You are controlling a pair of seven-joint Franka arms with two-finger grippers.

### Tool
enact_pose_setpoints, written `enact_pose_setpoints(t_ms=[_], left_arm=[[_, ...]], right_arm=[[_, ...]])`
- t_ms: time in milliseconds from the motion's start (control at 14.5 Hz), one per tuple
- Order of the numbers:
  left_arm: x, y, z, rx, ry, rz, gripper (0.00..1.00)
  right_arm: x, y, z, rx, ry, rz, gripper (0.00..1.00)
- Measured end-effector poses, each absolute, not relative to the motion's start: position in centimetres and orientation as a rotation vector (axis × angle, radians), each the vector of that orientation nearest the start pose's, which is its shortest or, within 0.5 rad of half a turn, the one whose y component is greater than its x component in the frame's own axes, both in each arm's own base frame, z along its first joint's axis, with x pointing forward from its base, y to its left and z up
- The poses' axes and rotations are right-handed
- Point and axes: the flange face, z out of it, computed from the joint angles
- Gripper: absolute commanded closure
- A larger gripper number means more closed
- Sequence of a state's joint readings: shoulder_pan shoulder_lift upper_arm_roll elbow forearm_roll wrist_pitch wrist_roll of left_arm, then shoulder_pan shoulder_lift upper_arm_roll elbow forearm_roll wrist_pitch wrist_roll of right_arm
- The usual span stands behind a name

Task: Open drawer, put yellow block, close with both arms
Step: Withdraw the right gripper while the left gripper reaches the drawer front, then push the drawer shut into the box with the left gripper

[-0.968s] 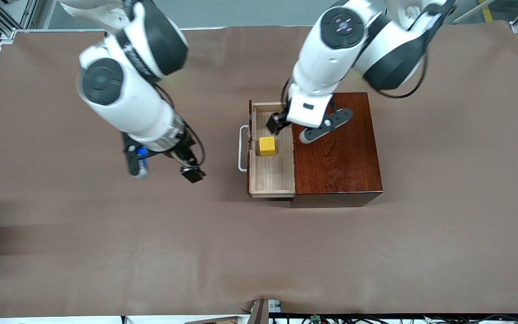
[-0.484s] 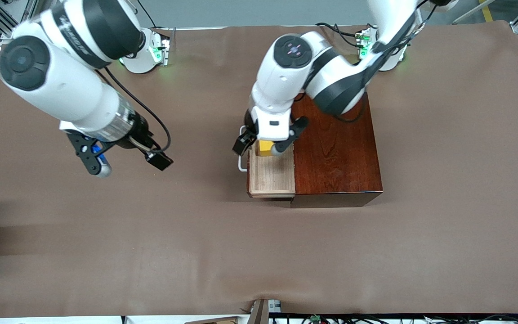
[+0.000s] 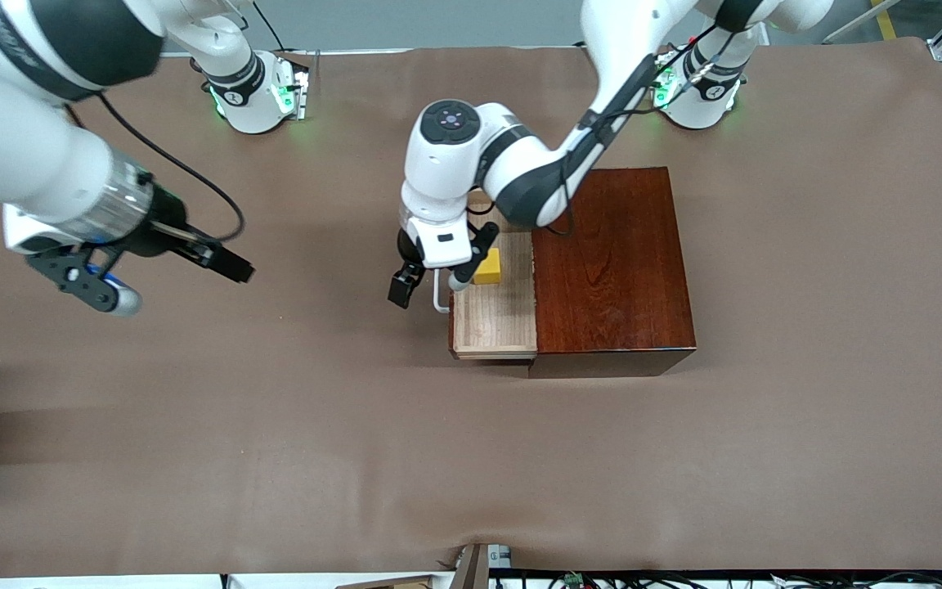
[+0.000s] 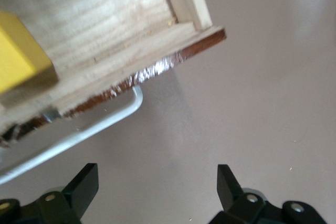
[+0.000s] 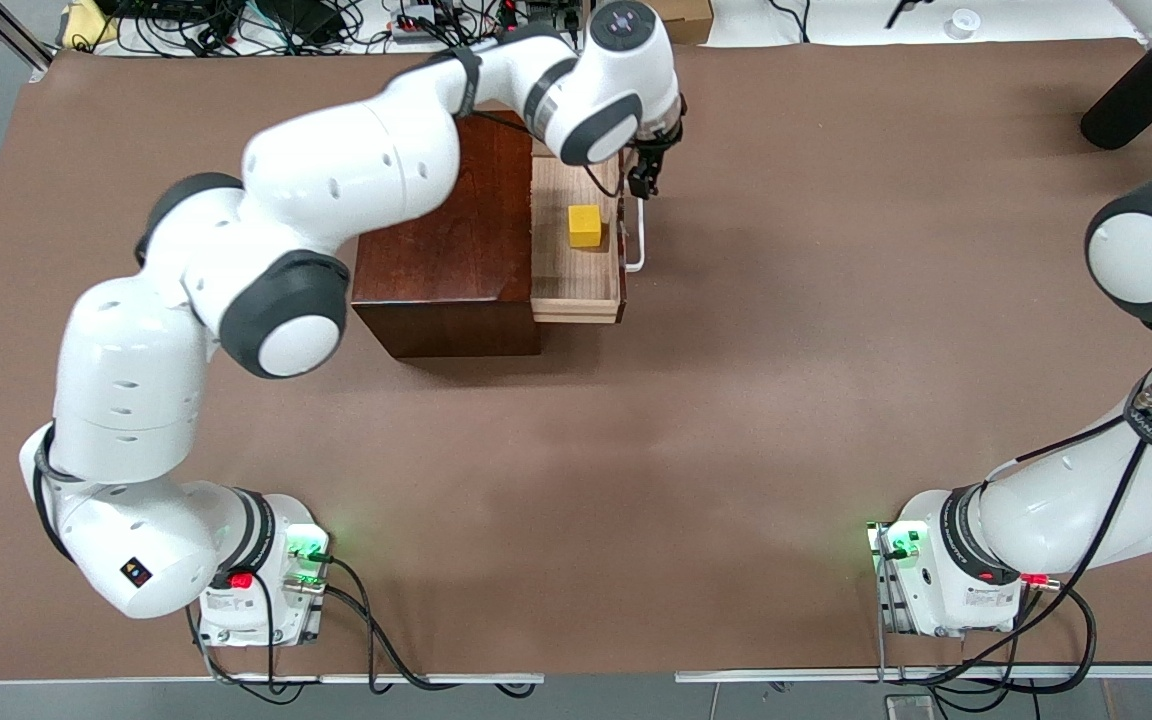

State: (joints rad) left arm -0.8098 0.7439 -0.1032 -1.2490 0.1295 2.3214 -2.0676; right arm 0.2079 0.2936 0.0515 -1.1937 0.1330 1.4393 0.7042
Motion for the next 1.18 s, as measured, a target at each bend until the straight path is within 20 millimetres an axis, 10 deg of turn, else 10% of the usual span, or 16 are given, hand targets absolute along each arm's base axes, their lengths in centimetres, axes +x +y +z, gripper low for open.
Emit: enact_pose_setpoints(t_ms=[415,899,1175], left_arm=[[47.5,-61.8,29.3,-2.895,-1.781,-0.243,0.0],[47.7,-61.6,29.1,-2.821,-1.834,-0.256,0.0],[47.7,-61.6,29.3,-2.791,-1.851,-0.252,0.0]], right_arm=[[59.8,8.2,64.2,-3.007,0.182,0.156,0.0],[58.0,-0.1,65.5,-2.997,-0.107,0.165,0.0],[55.6,-0.4,65.5,-3.026,-0.116,0.191,0.0]])
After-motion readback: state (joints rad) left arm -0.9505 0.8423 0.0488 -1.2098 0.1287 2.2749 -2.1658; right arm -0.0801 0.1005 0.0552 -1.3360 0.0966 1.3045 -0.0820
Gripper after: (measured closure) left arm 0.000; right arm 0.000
